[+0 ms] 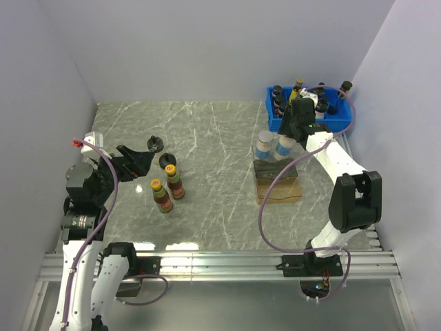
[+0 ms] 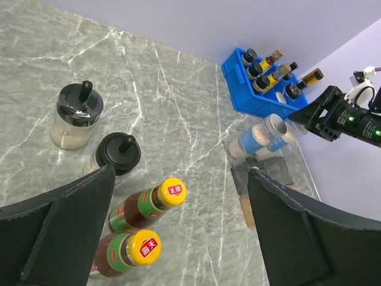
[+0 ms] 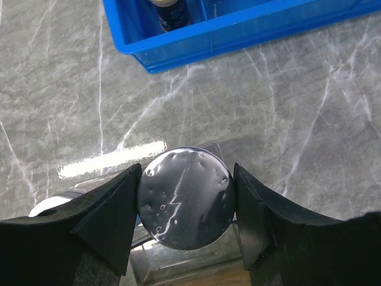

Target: Organize the condiment bottles

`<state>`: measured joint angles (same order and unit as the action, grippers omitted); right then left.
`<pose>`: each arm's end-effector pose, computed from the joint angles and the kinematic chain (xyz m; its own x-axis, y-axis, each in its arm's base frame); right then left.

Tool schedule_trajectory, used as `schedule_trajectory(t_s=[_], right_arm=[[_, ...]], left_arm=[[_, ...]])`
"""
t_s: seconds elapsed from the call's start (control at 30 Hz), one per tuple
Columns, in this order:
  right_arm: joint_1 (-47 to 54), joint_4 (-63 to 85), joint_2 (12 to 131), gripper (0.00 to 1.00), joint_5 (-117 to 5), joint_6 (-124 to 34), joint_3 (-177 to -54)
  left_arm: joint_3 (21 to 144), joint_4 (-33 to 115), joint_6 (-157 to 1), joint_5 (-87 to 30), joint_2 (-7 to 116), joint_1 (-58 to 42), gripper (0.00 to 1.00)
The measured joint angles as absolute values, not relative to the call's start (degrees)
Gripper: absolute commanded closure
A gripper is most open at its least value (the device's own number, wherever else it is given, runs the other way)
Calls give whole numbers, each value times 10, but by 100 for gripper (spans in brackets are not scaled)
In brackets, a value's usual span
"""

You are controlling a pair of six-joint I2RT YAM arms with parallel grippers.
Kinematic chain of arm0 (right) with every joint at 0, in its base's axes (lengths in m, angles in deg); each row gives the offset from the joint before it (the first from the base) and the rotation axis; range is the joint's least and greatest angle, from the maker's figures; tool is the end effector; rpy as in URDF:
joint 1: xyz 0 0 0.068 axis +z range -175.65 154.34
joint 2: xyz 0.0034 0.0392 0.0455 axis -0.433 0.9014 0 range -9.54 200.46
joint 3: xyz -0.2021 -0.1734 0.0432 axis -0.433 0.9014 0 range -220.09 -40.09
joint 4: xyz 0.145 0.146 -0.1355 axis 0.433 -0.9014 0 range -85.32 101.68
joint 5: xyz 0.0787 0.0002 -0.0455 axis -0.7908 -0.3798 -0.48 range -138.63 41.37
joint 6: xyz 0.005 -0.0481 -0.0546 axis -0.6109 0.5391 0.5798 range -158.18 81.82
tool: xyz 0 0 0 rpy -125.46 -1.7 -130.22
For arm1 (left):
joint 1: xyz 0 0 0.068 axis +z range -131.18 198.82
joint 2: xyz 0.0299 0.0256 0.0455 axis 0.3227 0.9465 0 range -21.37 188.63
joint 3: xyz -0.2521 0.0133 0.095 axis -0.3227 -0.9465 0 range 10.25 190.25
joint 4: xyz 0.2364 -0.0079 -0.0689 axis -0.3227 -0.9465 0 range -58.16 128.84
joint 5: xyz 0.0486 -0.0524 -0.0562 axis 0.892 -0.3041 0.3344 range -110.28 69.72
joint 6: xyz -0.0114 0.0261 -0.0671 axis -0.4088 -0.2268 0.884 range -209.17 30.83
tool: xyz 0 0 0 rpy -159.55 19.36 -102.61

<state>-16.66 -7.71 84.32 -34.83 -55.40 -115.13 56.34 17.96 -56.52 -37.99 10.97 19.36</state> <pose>0.3755 0.0448 0.2745 -0.5738 0.2002 -0.7942 0.2125 0.9728 0.0917 0.1385 -0.0171 0.3492 -0.2625 -0.5164 -0.8151 0.1797 0.8038 -0.5671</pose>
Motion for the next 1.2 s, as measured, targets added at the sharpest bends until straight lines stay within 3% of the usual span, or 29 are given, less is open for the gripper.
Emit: schedule_trajectory(t_s=[0.4, 0.67, 0.83, 1.03, 1.2], right_arm=[[-167, -67, 845, 22, -376, -550, -1151], [-167, -69, 831, 19, -366, -550, -1151], [-158, -70, 747, 19, -345, -550, -1151], [-86, -62, 630, 19, -385, -541, -1147], [47, -55, 626, 19, -462, -525, -1144]], left_arm=[[563, 180, -565, -380, 105, 194, 1], [563, 180, -565, -380, 102, 194, 1], [563, 180, -565, -380, 102, 194, 1], [563, 180, -565, -380, 103, 194, 1], [563, 182, -564, -378, 106, 194, 1]])
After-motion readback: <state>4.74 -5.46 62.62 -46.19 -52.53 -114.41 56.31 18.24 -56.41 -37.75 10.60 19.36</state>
